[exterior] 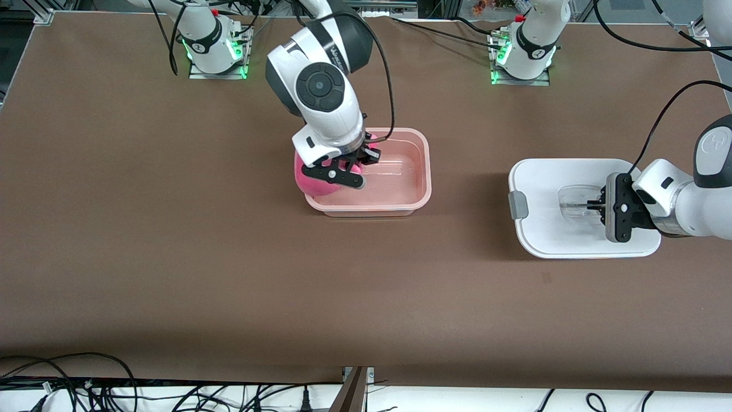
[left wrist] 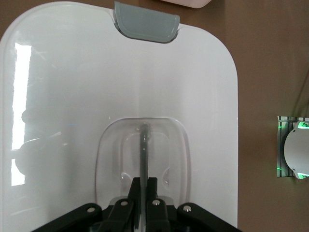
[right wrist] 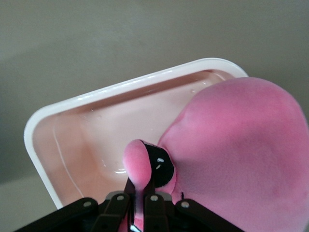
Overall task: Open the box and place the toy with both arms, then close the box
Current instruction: 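Carry the pink toy with the right gripper and lower it into the box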
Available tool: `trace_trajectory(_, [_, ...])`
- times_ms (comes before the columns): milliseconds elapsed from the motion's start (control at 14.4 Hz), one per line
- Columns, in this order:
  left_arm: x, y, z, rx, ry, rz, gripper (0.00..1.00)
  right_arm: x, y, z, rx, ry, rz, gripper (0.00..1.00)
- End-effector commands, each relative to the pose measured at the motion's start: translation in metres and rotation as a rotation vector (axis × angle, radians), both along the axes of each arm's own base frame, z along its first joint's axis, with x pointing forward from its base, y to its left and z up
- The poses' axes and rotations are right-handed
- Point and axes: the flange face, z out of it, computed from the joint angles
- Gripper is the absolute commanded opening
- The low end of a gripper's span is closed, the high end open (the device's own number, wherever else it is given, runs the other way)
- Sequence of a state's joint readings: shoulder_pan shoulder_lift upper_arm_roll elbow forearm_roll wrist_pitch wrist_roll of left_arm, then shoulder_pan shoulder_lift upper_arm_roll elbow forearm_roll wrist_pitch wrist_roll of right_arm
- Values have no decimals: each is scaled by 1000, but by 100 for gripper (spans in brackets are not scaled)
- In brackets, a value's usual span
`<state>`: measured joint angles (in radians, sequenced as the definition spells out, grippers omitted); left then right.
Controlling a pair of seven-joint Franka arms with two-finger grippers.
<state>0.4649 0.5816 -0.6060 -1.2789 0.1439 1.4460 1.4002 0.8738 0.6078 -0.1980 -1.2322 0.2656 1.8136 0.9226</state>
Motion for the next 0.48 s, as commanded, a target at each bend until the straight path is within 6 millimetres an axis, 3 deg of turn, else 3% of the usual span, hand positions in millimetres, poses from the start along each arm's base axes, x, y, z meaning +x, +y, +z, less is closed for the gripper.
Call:
trace_trajectory(0, [-2,-1,5,-12,6,-12,0,0,23,-2,21,-26,-35,0])
trace_trajectory(138, [-2,-1,5,-12,6,-12,0,-2,38,-5,33,-46,-63,0])
trace_trajectory(208, [-2,-1,5,-12,6,-12,0,-3,43,-7,43,-58,-69,14])
trace_trajectory(277, [-2,-1,5,-12,6,-12,0,-5,48,-8,53,-72,-72,99])
trace_trajectory(415, [-2,0,5,-12,4,-12,0,-7,48,-2,51,-83,-59,100])
